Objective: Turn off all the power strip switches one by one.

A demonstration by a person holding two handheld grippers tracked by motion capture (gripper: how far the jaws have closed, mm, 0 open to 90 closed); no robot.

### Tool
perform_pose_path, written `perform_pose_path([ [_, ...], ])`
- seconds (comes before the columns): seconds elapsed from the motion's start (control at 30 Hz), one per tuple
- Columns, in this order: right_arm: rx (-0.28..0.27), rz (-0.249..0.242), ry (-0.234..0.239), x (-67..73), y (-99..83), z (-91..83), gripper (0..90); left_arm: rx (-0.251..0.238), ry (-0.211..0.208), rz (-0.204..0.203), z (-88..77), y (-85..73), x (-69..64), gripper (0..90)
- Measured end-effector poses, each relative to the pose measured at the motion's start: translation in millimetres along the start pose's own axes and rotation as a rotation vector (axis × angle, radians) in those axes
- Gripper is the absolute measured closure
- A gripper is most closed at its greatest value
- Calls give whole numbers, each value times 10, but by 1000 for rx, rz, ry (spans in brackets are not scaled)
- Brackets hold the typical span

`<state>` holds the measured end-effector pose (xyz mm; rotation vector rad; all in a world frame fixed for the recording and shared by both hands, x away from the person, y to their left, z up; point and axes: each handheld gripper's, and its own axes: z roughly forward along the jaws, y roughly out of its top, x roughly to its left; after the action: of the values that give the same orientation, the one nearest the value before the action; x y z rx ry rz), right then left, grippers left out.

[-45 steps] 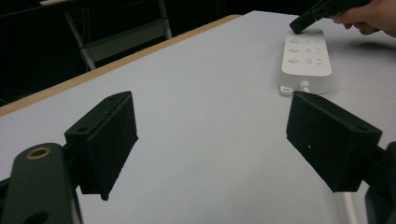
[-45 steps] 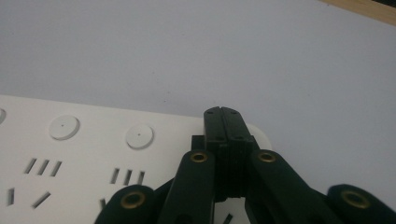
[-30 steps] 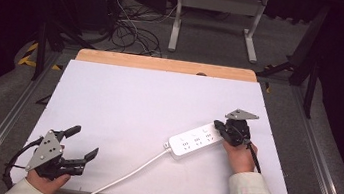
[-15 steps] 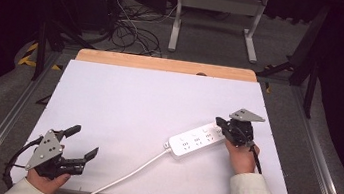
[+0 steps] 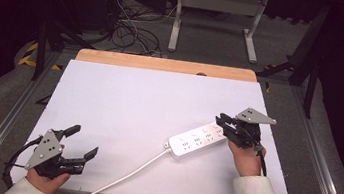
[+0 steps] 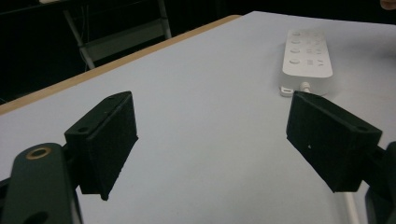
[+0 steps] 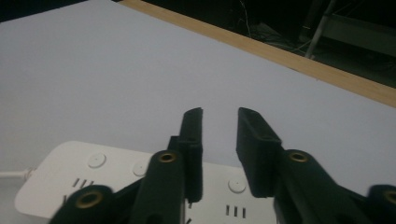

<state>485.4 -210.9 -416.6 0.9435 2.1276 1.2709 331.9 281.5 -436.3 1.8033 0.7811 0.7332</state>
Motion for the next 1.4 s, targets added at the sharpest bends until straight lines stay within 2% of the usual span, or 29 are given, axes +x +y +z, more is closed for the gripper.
perform_pose_path([
  [0.2,-25,3,51,23,60,-134,455,1,0,3,2,4,-7,168],
  [0.53,-94,-8,131,75,64,-410,176,-1,1,4,-1,5,-7,168],
  [0.77,-106,-22,169,140,-6,-573,99,-1,3,8,-2,8,-6,168],
  [1.0,-81,-43,191,174,-174,-638,23,2,4,12,0,8,-9,168],
  [1.17,-59,-29,190,151,-313,-656,3,1,3,6,1,7,-12,168],
  [1.27,-62,-30,193,125,-408,-671,3,2,2,6,4,7,-13,168],
  [1.4,-68,-5,195,80,-533,-694,3,3,2,5,5,7,-15,168],
])
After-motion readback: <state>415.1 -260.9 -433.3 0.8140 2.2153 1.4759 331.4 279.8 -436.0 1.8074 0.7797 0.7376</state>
